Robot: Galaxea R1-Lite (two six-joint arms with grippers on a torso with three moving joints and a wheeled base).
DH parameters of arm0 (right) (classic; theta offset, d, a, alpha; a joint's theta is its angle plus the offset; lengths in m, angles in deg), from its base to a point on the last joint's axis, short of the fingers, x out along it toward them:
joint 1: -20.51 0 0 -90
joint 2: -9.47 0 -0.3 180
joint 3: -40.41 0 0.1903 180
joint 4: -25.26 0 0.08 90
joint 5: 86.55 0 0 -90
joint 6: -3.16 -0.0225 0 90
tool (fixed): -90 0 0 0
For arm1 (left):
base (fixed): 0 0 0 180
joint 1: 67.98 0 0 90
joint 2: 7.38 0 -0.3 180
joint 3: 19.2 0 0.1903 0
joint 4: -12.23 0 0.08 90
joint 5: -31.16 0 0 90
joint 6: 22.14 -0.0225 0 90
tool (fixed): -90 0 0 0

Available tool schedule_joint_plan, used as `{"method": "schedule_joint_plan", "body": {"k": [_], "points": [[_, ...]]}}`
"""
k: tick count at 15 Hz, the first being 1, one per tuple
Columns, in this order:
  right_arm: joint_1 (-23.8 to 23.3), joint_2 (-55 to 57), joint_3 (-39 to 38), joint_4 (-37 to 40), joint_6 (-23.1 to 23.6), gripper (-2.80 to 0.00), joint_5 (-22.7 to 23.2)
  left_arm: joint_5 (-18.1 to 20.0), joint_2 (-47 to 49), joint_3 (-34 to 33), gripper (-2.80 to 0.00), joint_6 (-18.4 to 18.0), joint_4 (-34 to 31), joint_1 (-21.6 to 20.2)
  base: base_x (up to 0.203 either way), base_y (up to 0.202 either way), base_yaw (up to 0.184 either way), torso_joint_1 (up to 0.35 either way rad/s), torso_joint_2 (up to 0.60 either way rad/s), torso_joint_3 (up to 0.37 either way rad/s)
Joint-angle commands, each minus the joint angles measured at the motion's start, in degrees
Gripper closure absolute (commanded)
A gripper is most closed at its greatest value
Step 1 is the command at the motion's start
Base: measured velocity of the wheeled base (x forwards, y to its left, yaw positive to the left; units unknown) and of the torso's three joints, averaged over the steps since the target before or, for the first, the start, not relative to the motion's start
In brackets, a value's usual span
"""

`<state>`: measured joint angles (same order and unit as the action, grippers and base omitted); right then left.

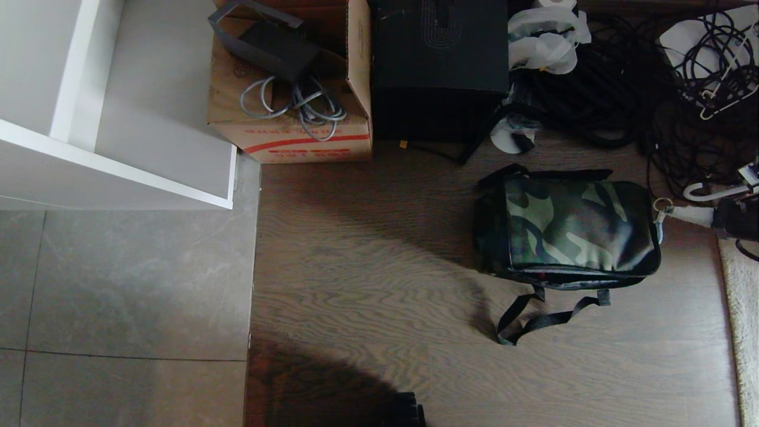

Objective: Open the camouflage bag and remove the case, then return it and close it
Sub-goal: Open the top of the storage box

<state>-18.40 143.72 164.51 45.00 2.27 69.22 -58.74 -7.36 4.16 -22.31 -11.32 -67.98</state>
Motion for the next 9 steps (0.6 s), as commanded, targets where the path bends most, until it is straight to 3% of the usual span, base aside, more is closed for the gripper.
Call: {"method": "schedule_joint_plan", "body": {"k": [1, 4, 9], "points": [[-0.1, 1.3, 5.1, 0.9, -6.2, 0.00, 0.6, -0.1, 0.1, 0.1, 0.00, 0.0, 0.0, 0.0, 0.000, 0.000, 0.000, 0.000, 0.00, 0.000], [0.2, 3.3, 9.7, 0.8, -8.8, 0.00, 0.9, -0.1, 0.1, 0.0, 0.00, 0.0, 0.0, 0.0, 0.000, 0.000, 0.000, 0.000, 0.00, 0.000], [1.5, 3.1, 9.9, -2.1, -10.7, 0.00, 3.7, -0.1, 0.1, 0.0, 0.00, 0.0, 0.0, 0.0, 0.000, 0.000, 0.000, 0.000, 0.00, 0.000]]}}
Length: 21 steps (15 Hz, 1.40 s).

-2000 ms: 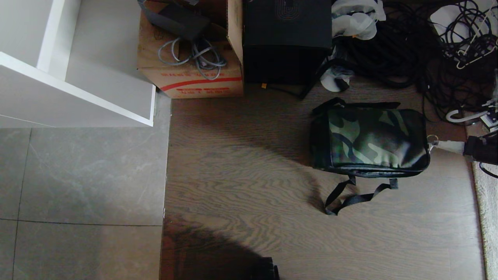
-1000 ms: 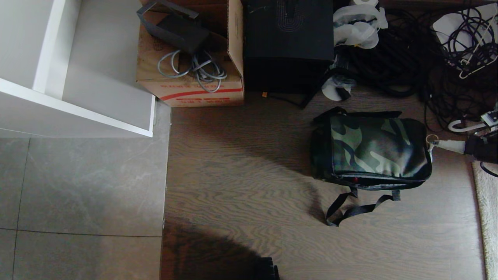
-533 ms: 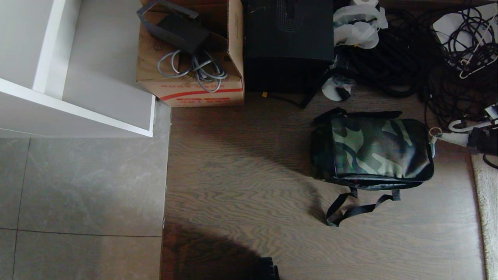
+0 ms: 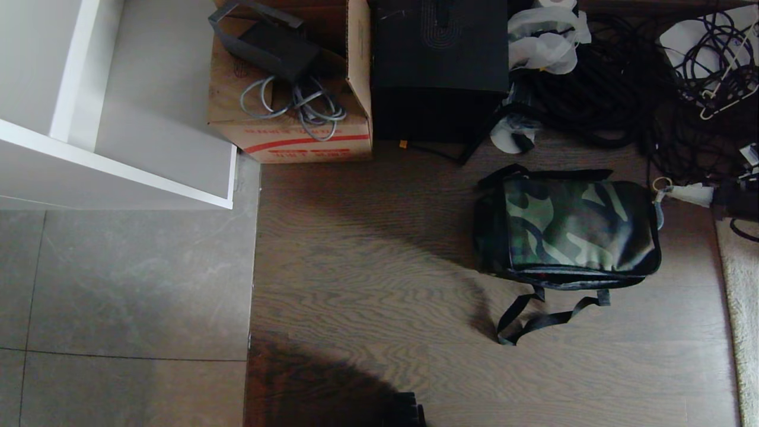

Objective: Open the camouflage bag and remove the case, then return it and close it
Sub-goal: Open the top of the storage box

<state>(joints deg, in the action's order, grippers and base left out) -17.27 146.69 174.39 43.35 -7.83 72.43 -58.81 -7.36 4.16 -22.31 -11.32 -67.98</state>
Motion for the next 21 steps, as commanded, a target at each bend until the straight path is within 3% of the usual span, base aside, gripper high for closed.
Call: {"method": "schedule_joint_plan", "body": {"k": [1, 7, 11, 18, 21], "points": [[0.7, 0.2, 0.0, -1.5, -2.0, 0.00, 0.6, 0.1, 0.1, 0.0, 0.00, 0.0, 0.0, 0.0, 0.000, 0.000, 0.000, 0.000, 0.00, 0.000], [1.4, 0.5, 0.8, -10.3, -12.9, 0.00, 0.7, 0.1, 0.1, 0.0, 0.00, 0.0, 0.0, 0.0, 0.000, 0.000, 0.000, 0.000, 0.00, 0.000], [1.6, 1.1, 0.8, -12.5, -13.7, 0.00, 0.6, 0.1, 0.1, 0.0, 0.00, 0.0, 0.1, 0.0, 0.000, 0.000, 0.000, 0.000, 0.00, 0.000], [0.9, 1.5, 0.3, -10.0, -13.5, 0.00, -0.2, 0.1, 0.1, 0.1, 0.00, 0.0, 0.0, 0.0, 0.000, 0.000, 0.000, 0.000, 0.00, 0.000], [0.6, 0.6, -3.5, -7.4, -12.9, 0.00, -0.6, 0.0, 0.1, 0.0, 0.00, 0.0, 0.0, 0.0, 0.000, 0.000, 0.000, 0.000, 0.00, 0.000]]}}
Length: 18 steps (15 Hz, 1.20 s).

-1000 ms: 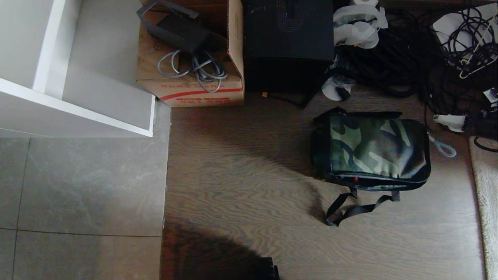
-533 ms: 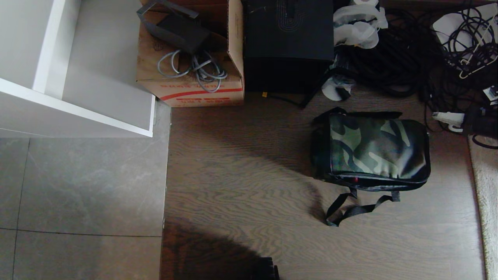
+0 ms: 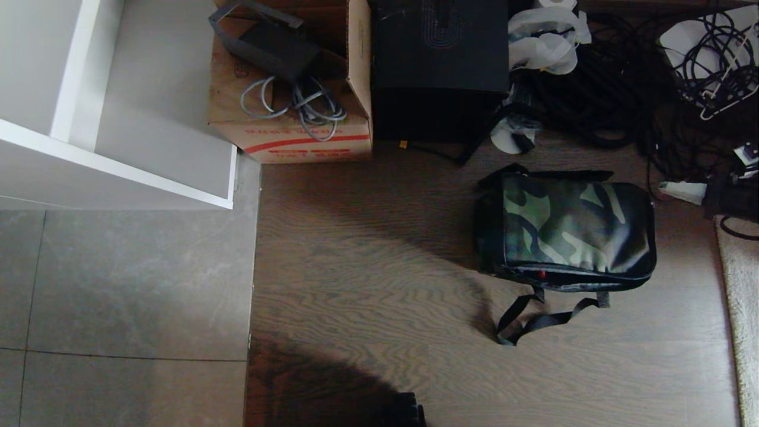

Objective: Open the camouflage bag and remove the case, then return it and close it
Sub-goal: Open the top of the storage box

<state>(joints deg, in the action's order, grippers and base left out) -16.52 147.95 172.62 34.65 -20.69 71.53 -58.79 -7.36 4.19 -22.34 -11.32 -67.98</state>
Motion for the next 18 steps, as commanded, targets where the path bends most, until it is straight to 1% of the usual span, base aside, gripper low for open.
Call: {"method": "schedule_joint_plan", "body": {"k": [1, 3, 7, 8, 10, 11, 13, 14, 15, 16, 18], "points": [[-0.4, -1.5, -2.5, 3.2, 0.2, 0.00, 0.3, 0.0, 0.1, 0.0, 0.00, 0.0, 0.0, 0.0, 0.000, 0.000, 0.000, 0.000, 0.00, 0.000], [-0.6, -2.5, -3.7, 5.9, 0.9, 0.00, 0.3, 0.0, 0.1, 0.0, 0.00, 0.0, 0.0, 0.0, 0.000, 0.000, 0.000, 0.000, 0.00, 0.000], [-0.4, -5.4, -3.0, 16.4, 0.3, 0.00, -0.9, 0.0, 0.1, 0.0, 0.00, 0.0, 0.0, 0.0, 0.000, 0.000, 0.000, 0.000, 0.00, 0.000], [-0.4, -6.1, -1.9, 20.1, 0.3, 0.00, -1.0, 0.0, 0.1, 0.0, 0.00, 0.0, 0.0, 0.0, 0.000, 0.000, 0.000, 0.000, 0.00, 0.000], [-0.4, -6.8, 1.3, 30.5, 0.7, 0.00, -1.3, 0.0, 0.1, 0.0, 0.00, 0.0, 0.0, 0.0, 0.000, 0.000, 0.000, 0.000, 0.00, 0.000], [-0.4, -7.1, 2.4, 34.3, 2.2, 0.00, -1.7, 0.0, 0.1, 0.0, 0.00, 0.0, 0.0, 0.0, 0.000, 0.000, 0.000, 0.000, 0.00, 0.000], [-0.4, -7.4, 2.4, 35.9, 3.1, 0.00, -5.3, 0.0, 0.1, 0.0, 0.00, 0.0, 0.0, 0.0, 0.000, 0.000, 0.000, 0.000, 0.00, 0.000], [0.0, -7.9, 2.4, 35.9, 3.5, 0.00, -8.0, 0.0, 0.1, 0.0, 0.00, 0.0, 0.0, 0.0, 0.000, 0.000, 0.000, 0.000, 0.00, 0.000], [0.4, -8.1, 2.2, 35.8, 4.1, 0.00, -13.4, 0.0, 0.1, 0.0, 0.00, 0.0, 0.0, 0.0, 0.000, 0.000, 0.000, 0.000, 0.00, 0.000], [0.5, -8.1, 1.4, 35.9, 5.7, 0.00, -18.0, 0.0, 0.1, 0.1, 0.00, 0.0, 0.0, 0.0, 0.000, 0.000, 0.000, 0.000, 0.00, 0.000], [0.6, -8.3, -1.0, 35.5, 13.5, 0.00, -28.2, 0.0, 0.1, 0.0, 0.00, 0.0, 0.0, 0.0, 0.000, 0.000, 0.000, 0.000, 0.00, 0.000]]}}
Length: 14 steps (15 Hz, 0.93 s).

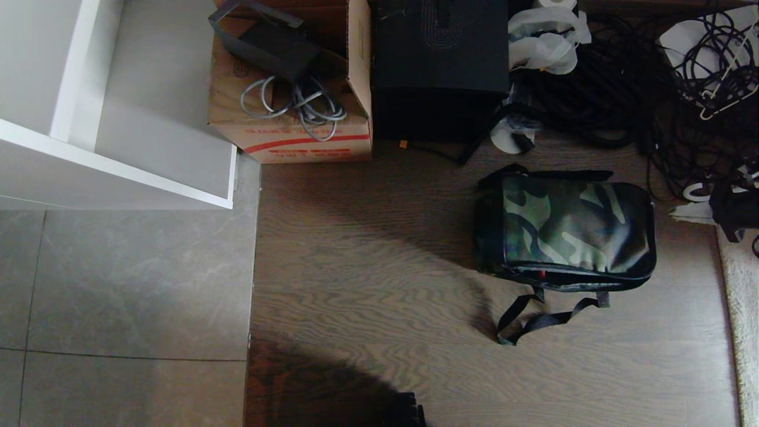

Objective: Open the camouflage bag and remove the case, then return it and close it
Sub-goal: Open the top of the storage box

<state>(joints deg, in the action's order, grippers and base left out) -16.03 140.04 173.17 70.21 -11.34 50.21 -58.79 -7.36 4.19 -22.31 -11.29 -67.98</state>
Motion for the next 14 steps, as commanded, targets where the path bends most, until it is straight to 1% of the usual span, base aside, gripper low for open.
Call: {"method": "schedule_joint_plan", "body": {"k": [1, 2, 4, 6, 7, 8, 9, 10, 11, 12, 13, 14], "points": [[0.1, -0.5, -2.4, -0.4, 8.1, 0.00, -12.3, 0.0, 0.1, 0.1, 0.00, 0.0, 0.0, 0.0, 0.000, 0.000, 0.000, 0.000, 0.00, 0.000], [0.1, -1.0, -3.0, -1.7, 11.4, 0.00, -15.3, 0.0, 0.1, 0.0, 0.00, 0.0, 0.0, 0.0, 0.000, 0.000, 0.000, 0.000, 0.00, 0.000], [0.1, -1.3, -6.6, -6.7, 12.7, 0.00, -15.3, 0.0, 0.1, 0.0, 0.00, 0.0, 0.1, 0.0, 0.000, 0.000, 0.000, 0.000, 0.00, 0.000], [1.0, -1.9, -14.2, -14.0, 13.9, 0.00, -13.9, 0.0, 0.1, 0.0, 0.00, 0.0, 0.0, 0.0, 0.000, 0.000, 0.000, 0.000, 0.00, 0.000], [1.6, -2.9, -17.3, -16.3, 13.5, 0.00, -10.4, 0.0, 0.1, 0.0, 0.00, 0.0, 0.0, 0.0, 0.000, 0.000, 0.000, 0.000, 0.00, 0.000], [1.7, -4.0, -18.3, -17.0, 12.2, 0.00, -4.8, 0.0, 0.1, 0.0, 0.00, 0.0, 0.0, 0.0, 0.000, 0.000, 0.000, 0.000, 0.00, 0.000], [1.5, -5.4, -18.6, -17.3, 9.5, 0.00, 1.4, 0.0, 0.1, 0.0, 0.00, 0.0, 0.0, 0.0, 0.000, 0.000, 0.000, 0.000, 0.00, 0.000], [1.2, -6.9, -18.7, -17.4, 4.6, 0.00, 6.0, 0.0, 0.1, 0.0, 0.00, 0.0, 0.0, 0.0, 0.000, 0.000, 0.000, 0.000, 0.00, 0.000], [1.0, -8.0, -18.9, -17.5, 0.6, 0.00, 8.7, 0.0, 0.1, 0.0, 0.00, 0.0, 0.0, 0.0, 0.000, 0.000, 0.000, 0.000, 0.00, 0.000], [1.0, -8.7, -19.1, -17.6, -0.9, 0.00, 10.2, 0.0, 0.1, 0.0, 0.00, 0.0, 0.0, 0.0, 0.000, 0.000, 0.000, 0.000, 0.00, 0.000], [0.9, -8.7, -19.2, -17.4, -1.0, 0.00, 10.7, 0.0, 0.1, 0.0, 0.00, 0.0, 0.0, 0.0, 0.000, 0.000, 0.000, 0.000, 0.00, 0.000], [0.7, -8.7, -19.4, -17.4, -0.7, -2.80, 11.8, 0.0, 0.1, 0.0, 0.00, 0.0, 0.0, 0.0, 0.000, 0.000, 0.000, 0.000, 0.00, 0.000]]}}
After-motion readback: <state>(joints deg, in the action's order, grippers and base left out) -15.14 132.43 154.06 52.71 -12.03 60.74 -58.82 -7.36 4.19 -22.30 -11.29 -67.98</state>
